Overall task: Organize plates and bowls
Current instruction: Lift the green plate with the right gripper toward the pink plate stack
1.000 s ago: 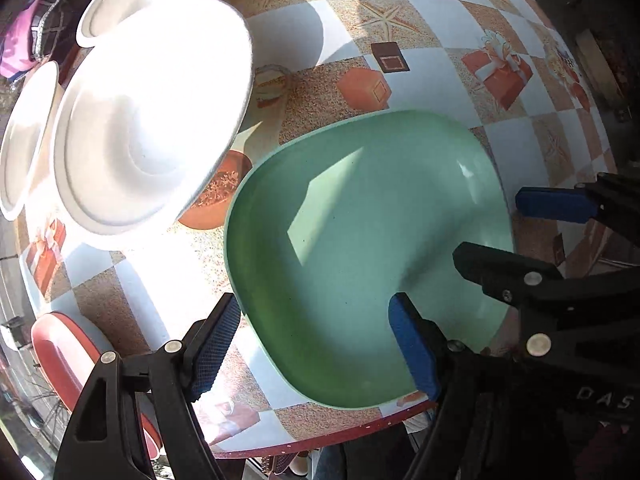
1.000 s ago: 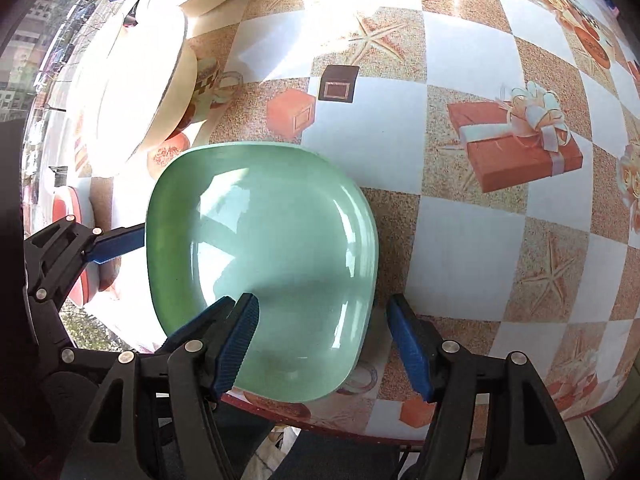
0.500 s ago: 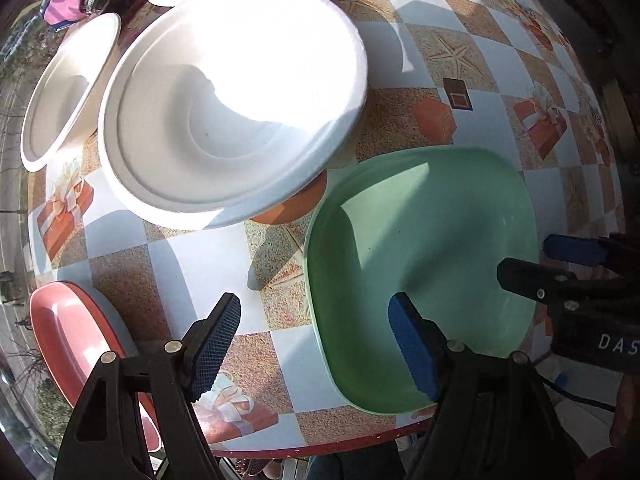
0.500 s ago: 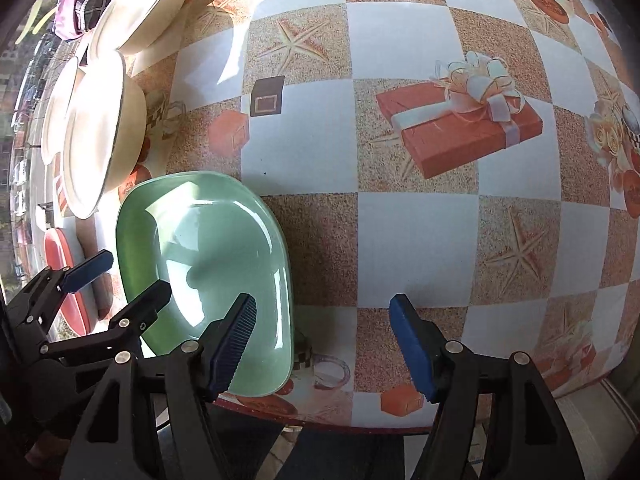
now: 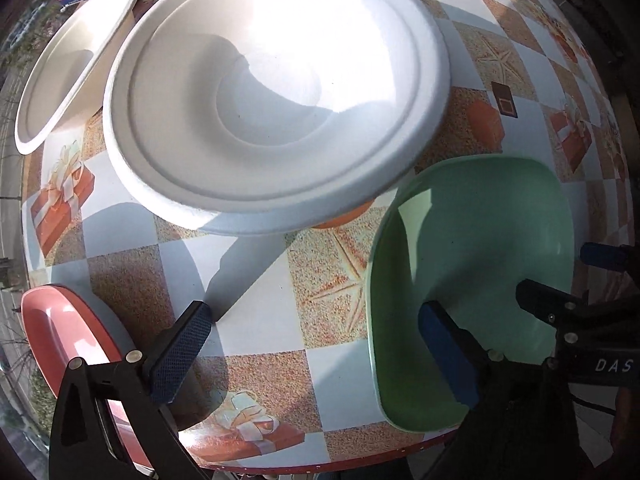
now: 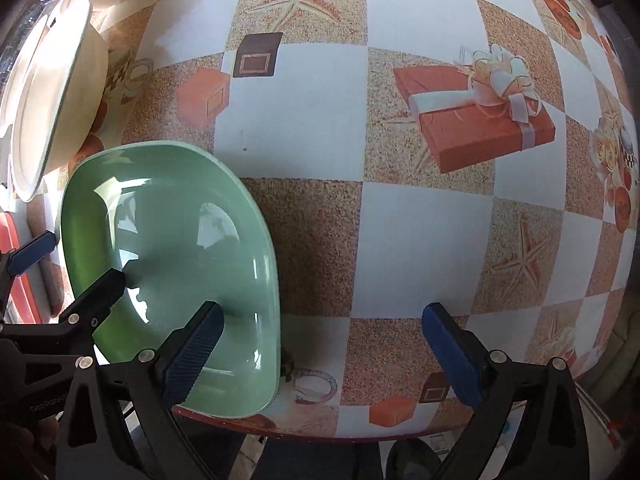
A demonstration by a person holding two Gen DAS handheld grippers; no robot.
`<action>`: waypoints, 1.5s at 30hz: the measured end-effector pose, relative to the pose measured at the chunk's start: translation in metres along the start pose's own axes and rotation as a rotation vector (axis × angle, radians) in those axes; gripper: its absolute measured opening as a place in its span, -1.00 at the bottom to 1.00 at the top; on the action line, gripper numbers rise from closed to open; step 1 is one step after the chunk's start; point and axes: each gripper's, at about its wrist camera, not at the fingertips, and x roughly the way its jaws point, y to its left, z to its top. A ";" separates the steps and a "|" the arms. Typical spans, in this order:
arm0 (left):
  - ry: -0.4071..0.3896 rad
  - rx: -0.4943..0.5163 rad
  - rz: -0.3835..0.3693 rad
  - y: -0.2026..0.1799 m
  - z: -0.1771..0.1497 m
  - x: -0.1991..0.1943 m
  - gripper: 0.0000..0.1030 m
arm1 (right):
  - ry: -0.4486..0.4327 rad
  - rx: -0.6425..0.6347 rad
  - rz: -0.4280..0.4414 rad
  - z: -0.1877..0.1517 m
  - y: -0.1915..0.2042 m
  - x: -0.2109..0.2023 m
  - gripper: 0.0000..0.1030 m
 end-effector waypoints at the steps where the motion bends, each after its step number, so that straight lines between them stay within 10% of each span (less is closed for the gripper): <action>1: -0.002 -0.003 0.000 0.001 0.000 0.000 1.00 | 0.000 -0.005 -0.005 0.001 0.001 0.002 1.00; 24: 0.029 -0.016 0.000 -0.002 0.006 -0.001 0.85 | 0.017 0.030 -0.003 -0.004 -0.004 0.004 0.99; 29: 0.023 0.076 -0.006 -0.018 0.007 -0.012 0.37 | 0.005 -0.022 -0.003 -0.013 0.012 -0.004 0.48; 33: 0.012 0.148 -0.012 -0.032 0.004 -0.019 -0.42 | -0.006 -0.093 0.017 -0.023 0.033 -0.010 -0.09; 34: 0.015 0.155 -0.001 -0.032 0.002 -0.018 -0.42 | 0.002 -0.099 0.012 -0.025 0.037 -0.010 -0.42; 45: 0.039 0.157 0.018 -0.013 -0.026 -0.016 -0.60 | 0.068 -0.095 0.048 -0.048 0.054 -0.005 -0.64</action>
